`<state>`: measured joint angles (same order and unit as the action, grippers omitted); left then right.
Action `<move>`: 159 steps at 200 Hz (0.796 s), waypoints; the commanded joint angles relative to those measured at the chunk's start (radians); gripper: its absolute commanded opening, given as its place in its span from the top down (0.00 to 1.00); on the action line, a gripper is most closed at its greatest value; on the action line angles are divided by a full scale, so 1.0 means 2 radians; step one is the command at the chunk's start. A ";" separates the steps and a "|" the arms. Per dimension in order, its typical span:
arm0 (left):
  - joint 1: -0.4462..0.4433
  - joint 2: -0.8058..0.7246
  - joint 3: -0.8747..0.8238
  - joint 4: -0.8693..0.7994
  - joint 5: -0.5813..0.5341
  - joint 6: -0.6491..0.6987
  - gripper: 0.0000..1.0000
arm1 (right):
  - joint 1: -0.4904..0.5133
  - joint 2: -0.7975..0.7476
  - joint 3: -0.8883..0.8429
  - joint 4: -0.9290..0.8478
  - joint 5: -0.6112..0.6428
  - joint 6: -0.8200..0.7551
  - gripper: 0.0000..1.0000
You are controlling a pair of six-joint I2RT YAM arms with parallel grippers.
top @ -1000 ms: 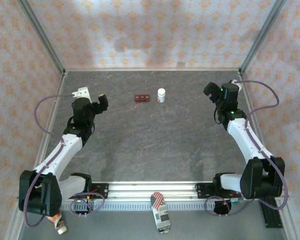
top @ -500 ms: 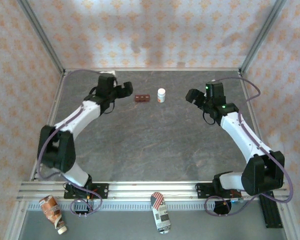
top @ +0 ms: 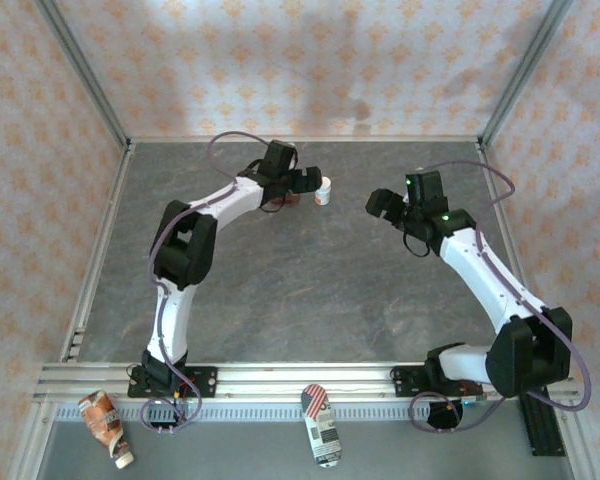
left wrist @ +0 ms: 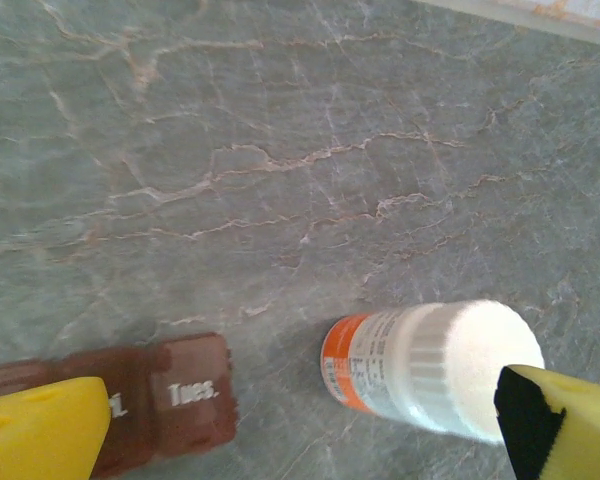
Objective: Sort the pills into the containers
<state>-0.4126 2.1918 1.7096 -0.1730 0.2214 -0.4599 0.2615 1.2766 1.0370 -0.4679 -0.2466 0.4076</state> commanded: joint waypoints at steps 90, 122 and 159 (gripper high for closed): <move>-0.003 0.078 0.059 0.102 -0.033 -0.122 0.00 | 0.003 -0.034 -0.036 -0.013 -0.016 -0.006 0.09; -0.002 0.079 0.043 0.128 -0.044 -0.138 0.00 | 0.003 -0.044 -0.034 -0.023 -0.013 -0.010 0.09; 0.003 0.072 0.021 0.148 -0.042 -0.150 0.00 | 0.003 -0.044 -0.034 -0.027 -0.011 -0.010 0.08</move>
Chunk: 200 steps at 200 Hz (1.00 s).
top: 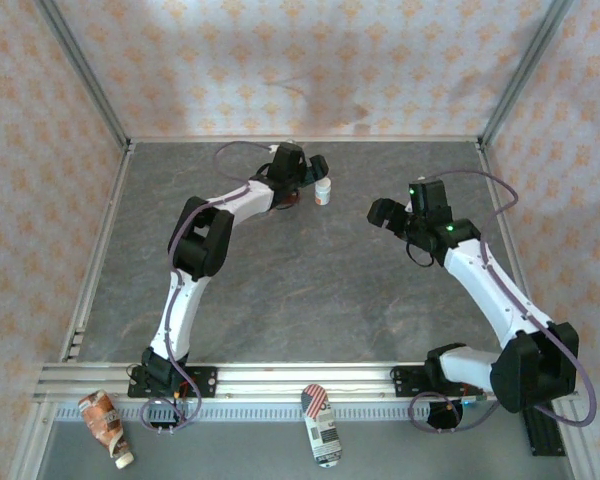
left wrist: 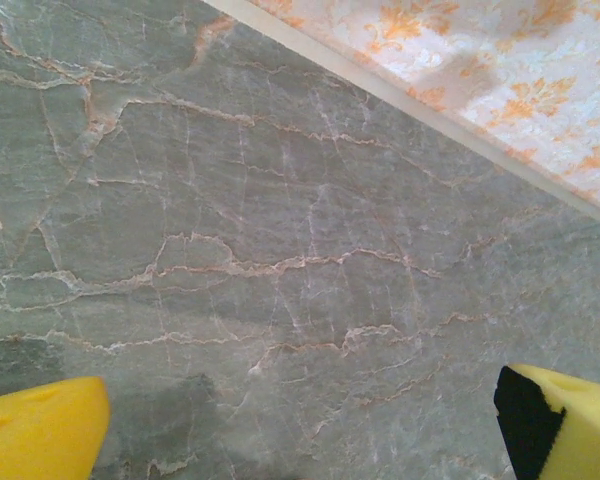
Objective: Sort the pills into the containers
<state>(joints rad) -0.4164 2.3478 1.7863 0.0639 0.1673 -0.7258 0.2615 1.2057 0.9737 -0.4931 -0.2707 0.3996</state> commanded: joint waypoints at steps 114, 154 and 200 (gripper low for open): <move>0.010 -0.075 -0.115 0.066 -0.006 -0.021 0.00 | 0.004 -0.023 -0.001 -0.008 -0.005 0.013 0.09; 0.009 -0.096 -0.168 0.100 0.008 -0.035 0.00 | 0.005 -0.025 -0.003 -0.006 -0.007 0.020 0.08; 0.008 -0.106 -0.208 0.136 0.048 -0.042 0.00 | 0.009 -0.025 -0.004 -0.004 -0.006 0.025 0.08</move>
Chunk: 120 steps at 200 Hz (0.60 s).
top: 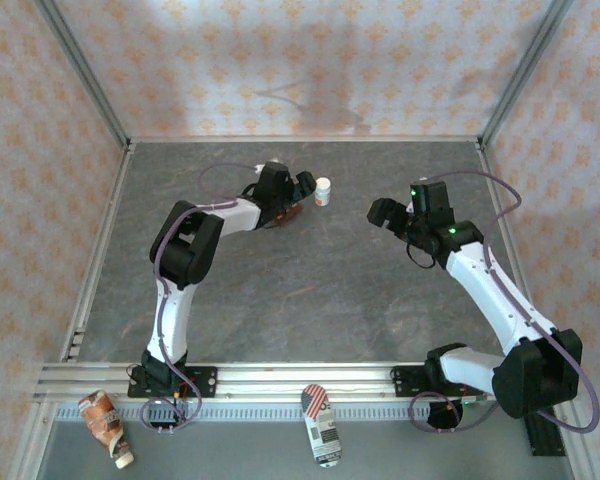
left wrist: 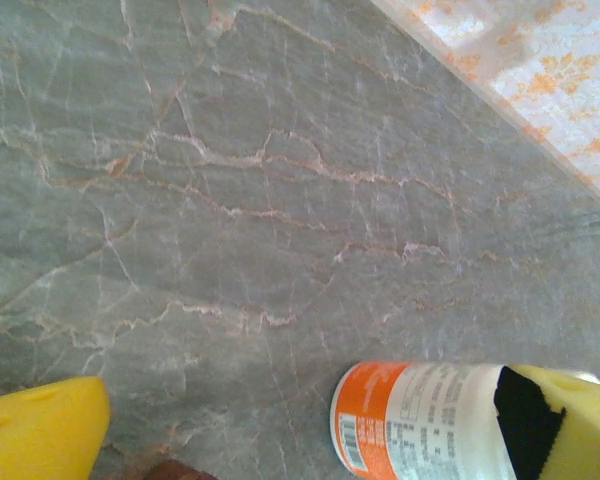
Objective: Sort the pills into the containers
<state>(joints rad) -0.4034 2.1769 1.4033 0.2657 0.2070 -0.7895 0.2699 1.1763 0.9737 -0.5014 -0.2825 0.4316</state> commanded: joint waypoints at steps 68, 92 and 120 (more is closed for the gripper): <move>0.001 -0.004 -0.024 0.070 0.068 0.016 0.00 | 0.006 -0.011 -0.009 0.001 0.001 0.011 0.09; 0.001 0.008 -0.026 0.108 0.100 0.020 0.00 | 0.007 -0.013 -0.010 0.000 0.002 0.012 0.09; 0.002 0.010 -0.047 0.146 0.114 0.018 0.00 | 0.006 -0.016 -0.010 -0.002 0.004 0.011 0.08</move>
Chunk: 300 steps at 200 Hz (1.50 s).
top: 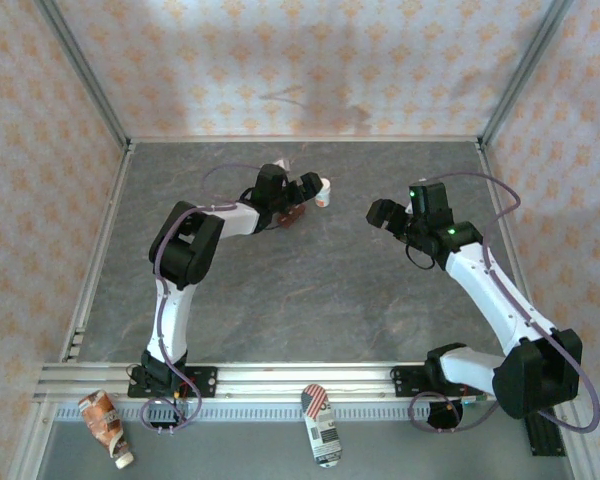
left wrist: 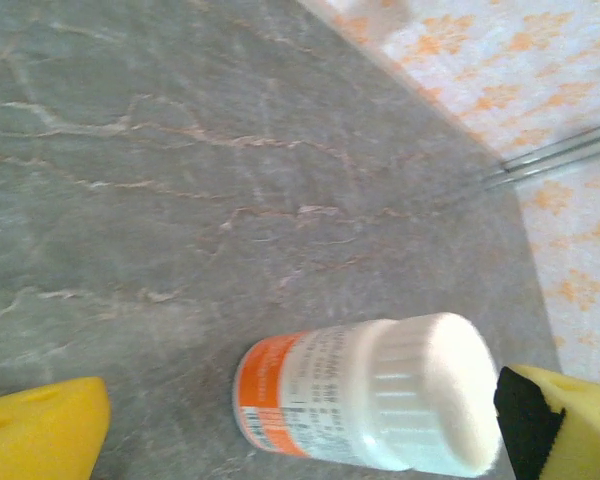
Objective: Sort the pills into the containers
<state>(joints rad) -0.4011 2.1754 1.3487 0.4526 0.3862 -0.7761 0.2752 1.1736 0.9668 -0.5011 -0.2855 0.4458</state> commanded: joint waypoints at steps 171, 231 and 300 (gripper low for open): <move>0.007 -0.001 -0.141 0.280 0.120 -0.091 0.01 | 0.005 -0.004 -0.016 0.006 0.004 0.005 0.08; -0.010 -0.084 -0.217 0.263 0.119 -0.058 0.01 | 0.047 0.023 -0.019 0.015 0.020 0.008 0.09; -0.010 -0.247 -0.305 0.114 0.034 0.020 0.01 | 0.148 0.176 0.050 0.043 0.058 0.001 0.09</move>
<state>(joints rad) -0.4240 1.7756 0.7853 0.8253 0.5594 -0.8280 0.5346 1.4303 0.9791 -0.4564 -0.2325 0.4564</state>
